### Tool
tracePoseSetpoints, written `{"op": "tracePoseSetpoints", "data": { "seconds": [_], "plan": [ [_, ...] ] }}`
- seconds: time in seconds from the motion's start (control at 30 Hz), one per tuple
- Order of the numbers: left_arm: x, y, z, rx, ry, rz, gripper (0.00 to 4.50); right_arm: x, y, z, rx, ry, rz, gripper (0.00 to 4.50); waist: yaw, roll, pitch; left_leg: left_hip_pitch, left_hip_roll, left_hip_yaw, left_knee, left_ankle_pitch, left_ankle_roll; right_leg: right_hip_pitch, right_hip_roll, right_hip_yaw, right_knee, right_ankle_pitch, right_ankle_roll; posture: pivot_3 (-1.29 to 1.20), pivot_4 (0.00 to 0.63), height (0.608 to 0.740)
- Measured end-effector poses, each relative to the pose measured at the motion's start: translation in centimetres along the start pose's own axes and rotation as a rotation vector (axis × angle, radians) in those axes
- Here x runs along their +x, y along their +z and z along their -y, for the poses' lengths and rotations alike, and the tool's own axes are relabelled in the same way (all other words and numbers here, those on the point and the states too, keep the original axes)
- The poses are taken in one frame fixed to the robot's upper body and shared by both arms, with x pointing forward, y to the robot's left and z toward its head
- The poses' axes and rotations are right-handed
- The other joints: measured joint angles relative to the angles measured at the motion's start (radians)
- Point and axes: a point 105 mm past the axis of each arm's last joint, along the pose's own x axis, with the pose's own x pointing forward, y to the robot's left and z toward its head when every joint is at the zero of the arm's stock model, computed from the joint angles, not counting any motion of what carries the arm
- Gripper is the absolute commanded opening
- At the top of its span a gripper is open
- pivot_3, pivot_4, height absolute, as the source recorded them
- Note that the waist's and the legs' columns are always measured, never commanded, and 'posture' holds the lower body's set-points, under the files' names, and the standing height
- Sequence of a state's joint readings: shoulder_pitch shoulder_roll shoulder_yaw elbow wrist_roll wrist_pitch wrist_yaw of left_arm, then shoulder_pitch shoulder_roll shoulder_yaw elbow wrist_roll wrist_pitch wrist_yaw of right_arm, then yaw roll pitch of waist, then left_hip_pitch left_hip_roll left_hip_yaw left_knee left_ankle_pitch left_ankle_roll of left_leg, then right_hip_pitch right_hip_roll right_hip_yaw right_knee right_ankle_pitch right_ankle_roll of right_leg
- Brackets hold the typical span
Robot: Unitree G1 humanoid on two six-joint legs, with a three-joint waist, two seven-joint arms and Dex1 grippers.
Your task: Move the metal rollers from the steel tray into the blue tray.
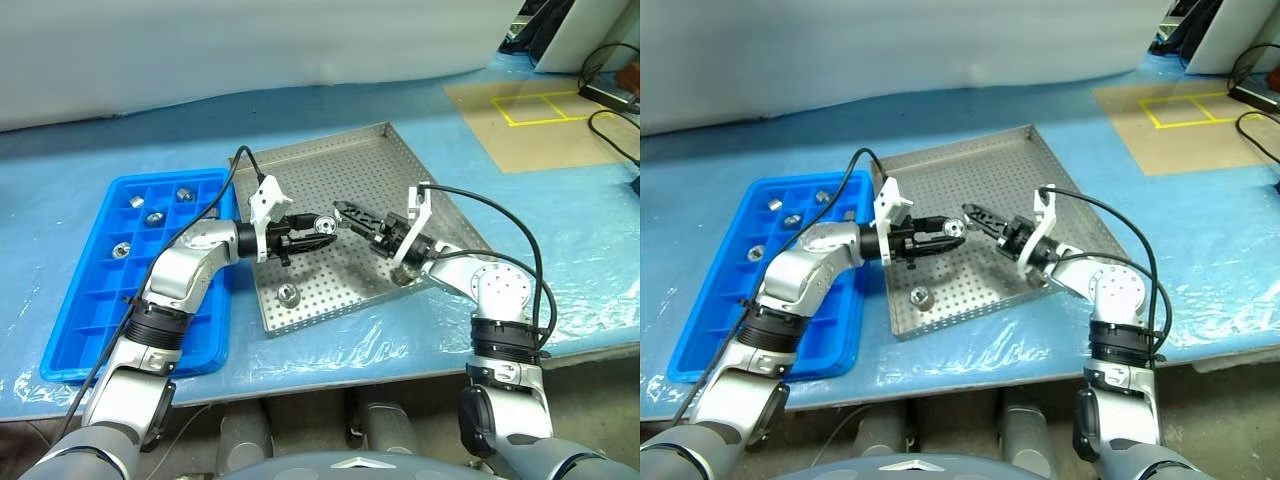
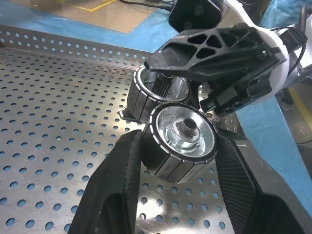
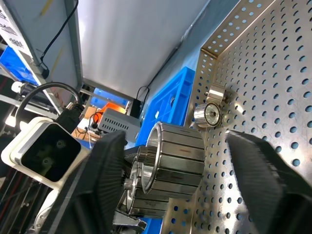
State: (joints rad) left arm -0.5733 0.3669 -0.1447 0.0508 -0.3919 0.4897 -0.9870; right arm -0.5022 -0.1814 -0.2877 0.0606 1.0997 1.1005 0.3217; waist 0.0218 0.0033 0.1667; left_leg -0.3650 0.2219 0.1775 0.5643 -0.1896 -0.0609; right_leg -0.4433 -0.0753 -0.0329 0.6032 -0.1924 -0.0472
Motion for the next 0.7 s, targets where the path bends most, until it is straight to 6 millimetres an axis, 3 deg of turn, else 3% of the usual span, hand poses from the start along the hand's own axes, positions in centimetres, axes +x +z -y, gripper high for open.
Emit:
{"op": "tracePoseSetpoints", "data": {
  "seconds": [0.17,0.5,0.7],
  "plan": [
    [0.0,-0.5,0.0,-0.011,0.009,-0.009,1.90,0.1,-0.1,0.0,0.000,0.003,-0.005,1.23,0.000,0.000,0.000,0.000,0.000,0.000,0.000,0.000,0.000,0.000,0.000,0.000,0.000,0.000,0.000,-0.19,0.150,0.740],
    [0.0,-0.6,0.1,-0.014,0.008,-0.011,1.90,0.0,-0.2,0.0,-0.009,0.000,-0.012,1.23,0.000,0.000,0.000,0.000,0.000,0.000,0.000,0.000,0.000,0.000,0.000,0.000,0.000,0.000,0.000,-0.19,0.150,0.740],
    [0.3,-0.9,0.4,-0.017,-0.007,-0.022,1.90,-0.1,0.2,-1.1,-0.323,-0.029,-0.095,1.23,0.001,0.000,0.000,0.000,0.000,0.000,0.000,0.000,0.000,0.000,0.000,0.000,0.000,0.000,0.000,-0.19,0.150,0.740]
  ]
}}
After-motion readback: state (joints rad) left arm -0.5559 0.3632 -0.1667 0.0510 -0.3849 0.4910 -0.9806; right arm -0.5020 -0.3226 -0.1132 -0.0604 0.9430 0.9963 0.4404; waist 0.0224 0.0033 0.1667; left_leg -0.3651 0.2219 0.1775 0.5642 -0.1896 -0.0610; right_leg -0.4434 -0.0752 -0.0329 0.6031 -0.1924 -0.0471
